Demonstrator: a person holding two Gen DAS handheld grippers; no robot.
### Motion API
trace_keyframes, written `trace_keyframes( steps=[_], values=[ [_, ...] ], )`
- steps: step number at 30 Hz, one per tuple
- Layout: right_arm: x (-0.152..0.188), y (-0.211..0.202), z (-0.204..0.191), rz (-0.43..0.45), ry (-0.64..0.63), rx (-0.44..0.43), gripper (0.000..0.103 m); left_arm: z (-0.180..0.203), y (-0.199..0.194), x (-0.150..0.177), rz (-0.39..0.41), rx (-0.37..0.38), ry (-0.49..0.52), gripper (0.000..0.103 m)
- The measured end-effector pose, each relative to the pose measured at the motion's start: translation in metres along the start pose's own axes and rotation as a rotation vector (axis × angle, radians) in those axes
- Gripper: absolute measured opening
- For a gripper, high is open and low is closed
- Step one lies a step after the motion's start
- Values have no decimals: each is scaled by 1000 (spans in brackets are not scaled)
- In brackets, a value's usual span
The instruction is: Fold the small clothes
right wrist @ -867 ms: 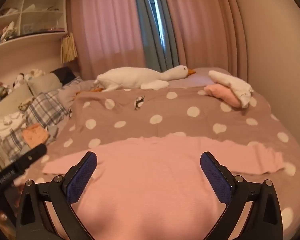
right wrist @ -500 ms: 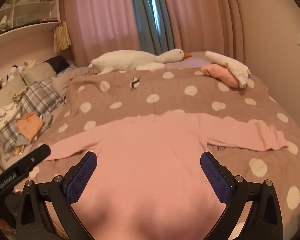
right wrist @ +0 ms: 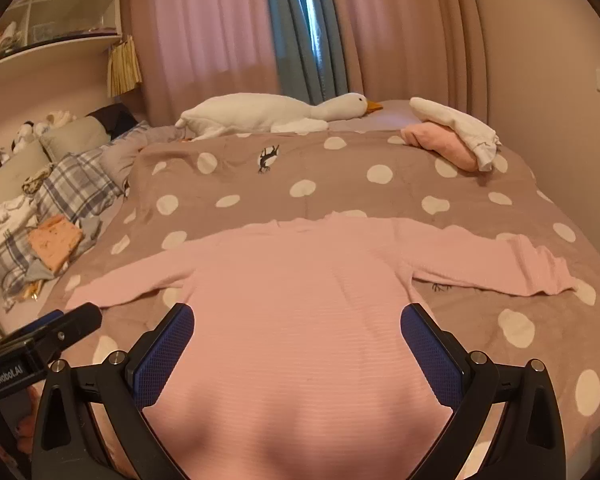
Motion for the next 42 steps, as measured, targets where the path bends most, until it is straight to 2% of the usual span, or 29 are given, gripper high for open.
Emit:
trace_keyframes(
  steps=[10, 15, 21, 42],
  values=[
    [6, 2, 4, -24, 6, -5, 102, 13, 10, 12, -9, -43, 27, 103],
    [8, 0, 4, -18, 15, -56, 102, 12, 11, 15, -13, -51, 31, 103],
    [6, 0, 0, -17, 14, -79, 102, 14, 13, 19, -16, -75, 39, 103],
    [9, 4, -5, -28, 6, -94, 102, 11, 17, 27, -24, -74, 33, 103]
  ],
)
Point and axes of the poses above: each gripper's, at about its wrist camera, not at the fingertips, and y roughly the way its jaws point, z to its right, x to its underside, the point moved 5 cm from there along y, roughly the way its jaws point, and after that the axes turned 7 degrees about -x, right-handed, at the moved point
